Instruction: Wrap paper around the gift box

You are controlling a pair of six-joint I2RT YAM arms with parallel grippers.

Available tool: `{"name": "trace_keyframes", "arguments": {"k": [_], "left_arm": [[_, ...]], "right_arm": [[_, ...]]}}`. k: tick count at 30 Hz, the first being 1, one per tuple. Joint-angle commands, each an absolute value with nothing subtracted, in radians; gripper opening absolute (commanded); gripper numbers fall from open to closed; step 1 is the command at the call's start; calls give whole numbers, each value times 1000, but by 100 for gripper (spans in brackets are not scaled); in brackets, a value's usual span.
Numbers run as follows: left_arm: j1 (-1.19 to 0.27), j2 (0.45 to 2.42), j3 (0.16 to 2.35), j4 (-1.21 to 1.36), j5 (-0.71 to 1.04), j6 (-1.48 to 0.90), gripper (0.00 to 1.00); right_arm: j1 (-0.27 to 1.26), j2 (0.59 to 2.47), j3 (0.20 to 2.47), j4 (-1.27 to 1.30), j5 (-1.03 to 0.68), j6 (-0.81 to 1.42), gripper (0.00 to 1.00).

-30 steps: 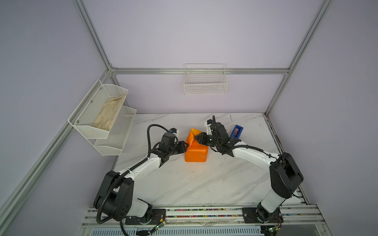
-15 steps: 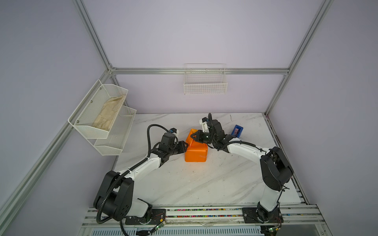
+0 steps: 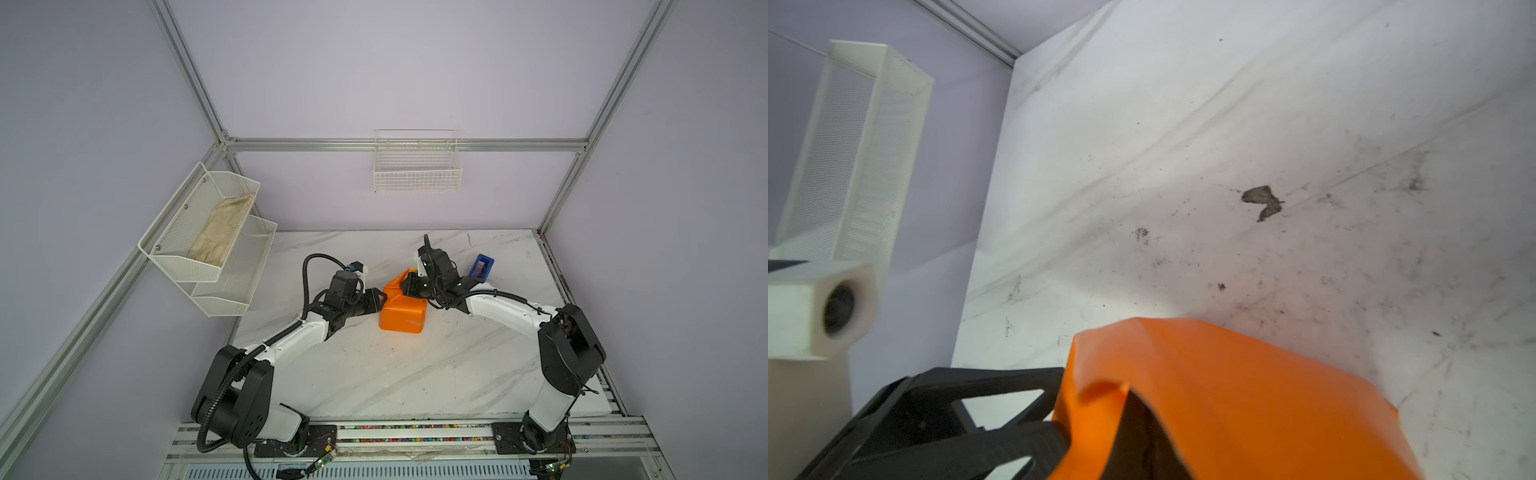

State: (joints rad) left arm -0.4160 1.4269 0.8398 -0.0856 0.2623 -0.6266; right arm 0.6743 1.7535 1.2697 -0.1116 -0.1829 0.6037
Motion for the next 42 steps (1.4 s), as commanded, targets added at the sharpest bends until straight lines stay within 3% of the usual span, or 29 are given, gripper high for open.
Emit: {"name": "trace_keyframes", "arguments": {"k": [1,5,11,22,35,42], "left_arm": [[-413,1459,830,-234,231,-613,39],[-413,1460,832,-233,233,-611,39],[-413,1466,835,-232,238,-612,39],[-413,1471,831,-227,241,-616,39],[-413,1474,830,-236,232,-620,38],[-413,1469,839,-234,242,-614,38]], "right_arm": [[663,1701,1288,-254,-55,558,4],[664,1651,1327,-293,-72,563,15],[713,1638,1413,-338,-91,574,17],[807,1803,1454,-185,-112,655,0],[806,1716,1204,-237,114,695,0],[795,1720,1183,-236,115,698,0]]}}
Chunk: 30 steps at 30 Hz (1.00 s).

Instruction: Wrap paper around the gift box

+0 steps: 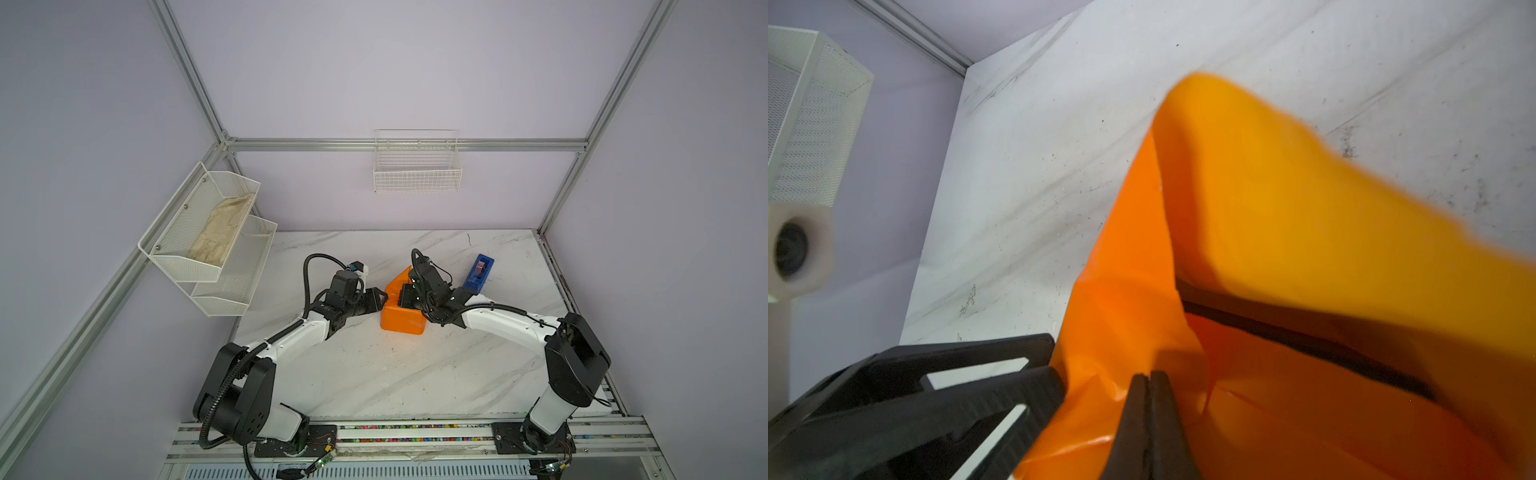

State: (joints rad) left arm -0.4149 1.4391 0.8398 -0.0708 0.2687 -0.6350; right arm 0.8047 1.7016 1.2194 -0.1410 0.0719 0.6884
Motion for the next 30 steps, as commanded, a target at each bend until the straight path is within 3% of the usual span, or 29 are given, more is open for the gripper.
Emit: {"name": "trace_keyframes", "arguments": {"k": [1,9,17,30], "left_arm": [[-413,1465,846,-234,242,-607,39],[-362,1457,996,-275,343,-480,43],[-288,1558,1170,-311,669,-301,45],[-302,1654,1129,-403,688,-281,46]], "right_arm": [[795,1723,1183,-227,100,695,0],[795,1741,1181,-193,32,662,0],[795,1734,1164,-187,28,651,0],[795,1711,1164,-159,-20,640,0]]}}
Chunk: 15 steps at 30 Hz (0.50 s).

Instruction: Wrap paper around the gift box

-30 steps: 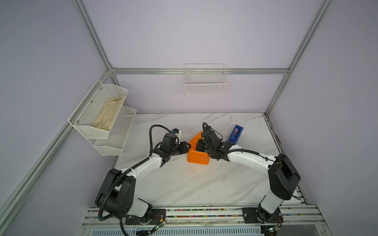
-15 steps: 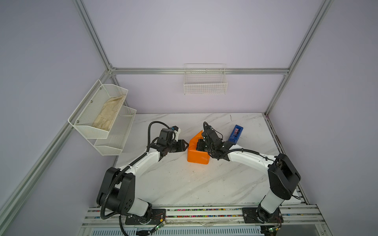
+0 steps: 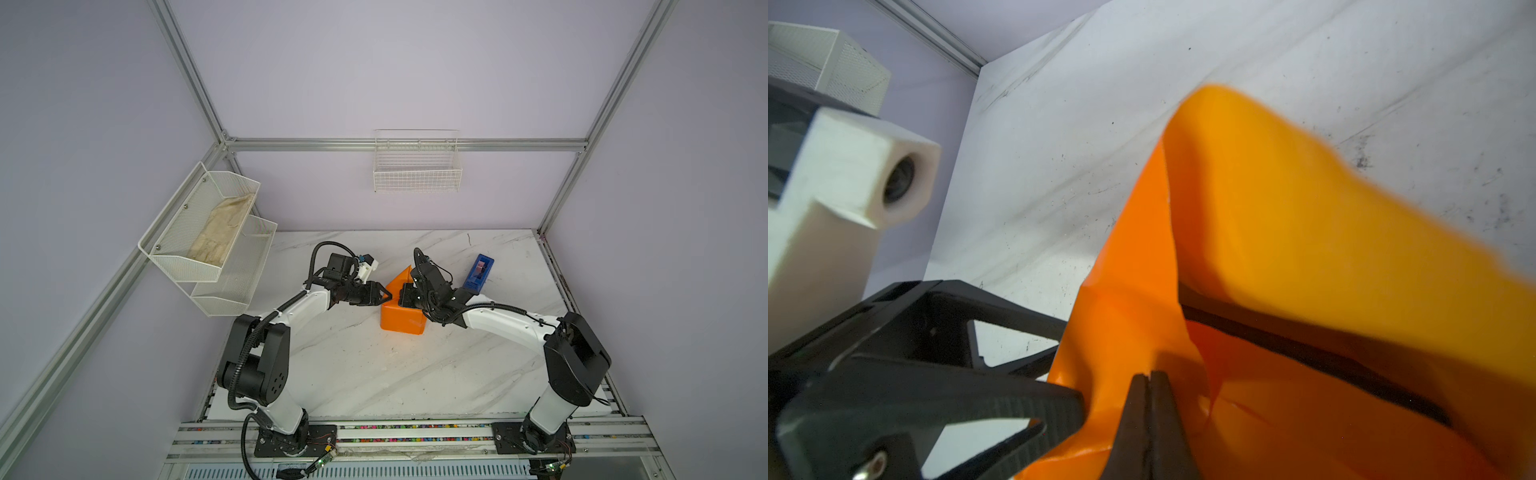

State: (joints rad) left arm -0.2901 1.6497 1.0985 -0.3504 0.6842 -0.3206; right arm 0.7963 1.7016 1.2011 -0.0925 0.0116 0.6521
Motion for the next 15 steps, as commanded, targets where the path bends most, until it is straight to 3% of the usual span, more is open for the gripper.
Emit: {"name": "trace_keyframes", "arguments": {"k": [1,15], "left_arm": [[-302,1659,1128,-417,668,-280,46],[-304,1712,1126,-467,616,-279,44]], "right_arm": [[794,1708,1164,-153,-27,640,0],[795,1733,1282,-121,-77,666,0]]}}
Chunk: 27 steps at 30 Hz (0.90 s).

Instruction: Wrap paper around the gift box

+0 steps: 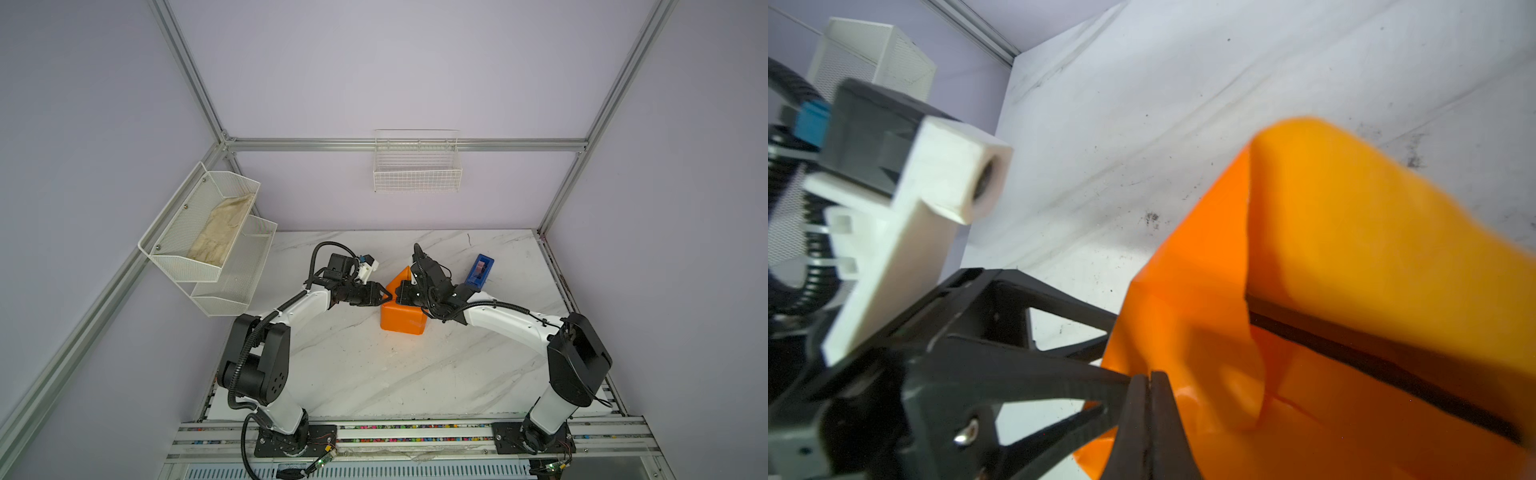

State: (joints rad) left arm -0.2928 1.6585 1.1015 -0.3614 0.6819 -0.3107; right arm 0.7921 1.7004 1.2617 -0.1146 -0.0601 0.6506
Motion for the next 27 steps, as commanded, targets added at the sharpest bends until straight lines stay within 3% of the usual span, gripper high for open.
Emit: {"name": "trace_keyframes", "arguments": {"k": [1,14,27], "left_arm": [[-304,1713,1124,-466,617,-280,44],[-275,1685,1234,-478,637,-247,44],[-244,1903,1557,-537,963,45,45]], "right_arm": [[794,1740,1272,-128,-71,673,0],[787,1736,1133,-142,-16,708,0],[785,1734,1137,-141,-27,697,0]]}}
